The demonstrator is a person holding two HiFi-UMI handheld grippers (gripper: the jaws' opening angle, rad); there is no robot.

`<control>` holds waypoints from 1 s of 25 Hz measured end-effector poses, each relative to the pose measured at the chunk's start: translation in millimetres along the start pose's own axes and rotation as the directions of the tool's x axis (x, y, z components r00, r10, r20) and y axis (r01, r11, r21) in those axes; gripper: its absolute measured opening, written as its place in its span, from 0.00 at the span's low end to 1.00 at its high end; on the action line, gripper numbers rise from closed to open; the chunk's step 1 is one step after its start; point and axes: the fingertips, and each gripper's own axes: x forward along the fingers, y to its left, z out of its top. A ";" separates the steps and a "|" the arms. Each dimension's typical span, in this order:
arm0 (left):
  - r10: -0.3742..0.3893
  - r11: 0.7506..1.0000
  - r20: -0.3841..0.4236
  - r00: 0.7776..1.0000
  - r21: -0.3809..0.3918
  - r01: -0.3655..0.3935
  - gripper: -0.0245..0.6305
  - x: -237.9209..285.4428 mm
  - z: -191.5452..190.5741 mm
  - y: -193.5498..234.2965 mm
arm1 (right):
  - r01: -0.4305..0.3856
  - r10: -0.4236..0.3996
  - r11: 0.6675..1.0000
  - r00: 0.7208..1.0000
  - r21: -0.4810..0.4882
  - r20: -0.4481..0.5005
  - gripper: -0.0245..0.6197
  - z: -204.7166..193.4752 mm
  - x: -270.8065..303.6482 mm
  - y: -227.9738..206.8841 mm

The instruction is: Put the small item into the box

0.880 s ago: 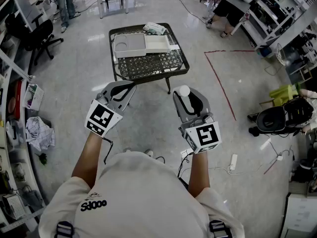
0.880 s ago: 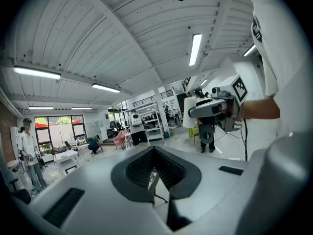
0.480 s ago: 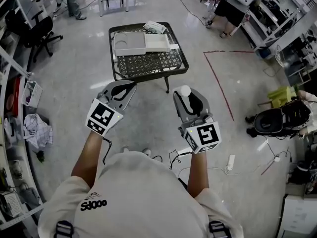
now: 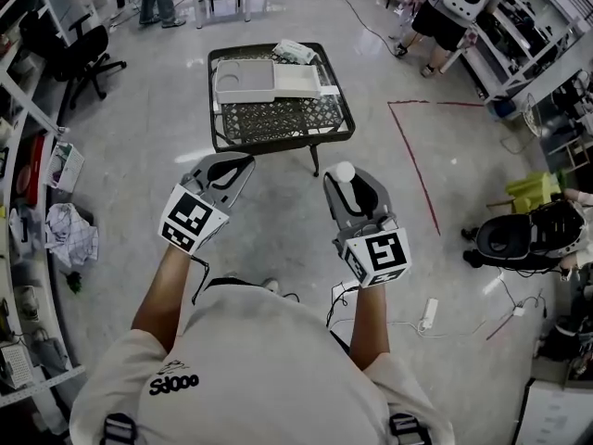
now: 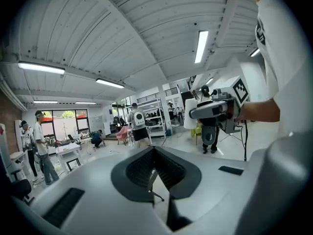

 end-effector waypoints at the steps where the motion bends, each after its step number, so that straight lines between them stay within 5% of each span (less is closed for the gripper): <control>1: 0.007 1.000 0.000 1.000 -0.004 -0.007 0.05 0.9 0.3 -2.0 | -0.006 0.006 1.000 1.000 0.000 0.000 0.25 -1.2 -1.2 -2.6; 15: 0.048 0.998 -0.033 0.998 -0.043 -0.049 0.05 30.6 -15.7 12.5 | -0.028 0.028 0.999 1.000 0.016 -0.004 0.25 -15.0 18.2 -38.2; 25: 0.037 0.997 -0.011 0.999 -0.060 -0.038 0.05 90.5 -24.5 96.2 | 0.016 -0.016 1.000 1.000 -0.001 -0.019 0.25 -15.8 94.6 -82.1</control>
